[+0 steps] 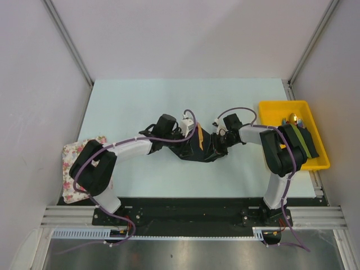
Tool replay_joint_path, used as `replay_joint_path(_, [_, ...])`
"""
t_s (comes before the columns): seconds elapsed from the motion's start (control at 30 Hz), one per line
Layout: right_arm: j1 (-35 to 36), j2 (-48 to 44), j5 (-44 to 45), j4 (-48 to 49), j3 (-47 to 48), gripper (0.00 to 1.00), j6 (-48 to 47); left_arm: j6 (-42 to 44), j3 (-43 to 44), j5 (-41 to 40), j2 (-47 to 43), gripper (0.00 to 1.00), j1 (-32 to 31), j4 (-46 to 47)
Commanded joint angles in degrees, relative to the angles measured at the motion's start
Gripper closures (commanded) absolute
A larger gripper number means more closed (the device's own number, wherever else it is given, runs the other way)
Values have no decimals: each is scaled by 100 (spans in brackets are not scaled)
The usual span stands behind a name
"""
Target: Place the utensils on the paper napkin and roll it up
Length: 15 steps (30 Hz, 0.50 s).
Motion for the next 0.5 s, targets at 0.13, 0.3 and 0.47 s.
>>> replay_joint_path(0.13, [89, 73, 513, -46, 187, 83, -215, -1754, 238, 1400, 751, 79, 212, 664])
replay_joint_path(0.3, [97, 73, 548, -81, 222, 89, -224, -2070, 396, 1383, 1172, 82, 282, 753])
replay_joint_path(0.47, [124, 73, 575, -99, 231, 91, -224, -2378, 441, 1339, 1454, 87, 458, 893])
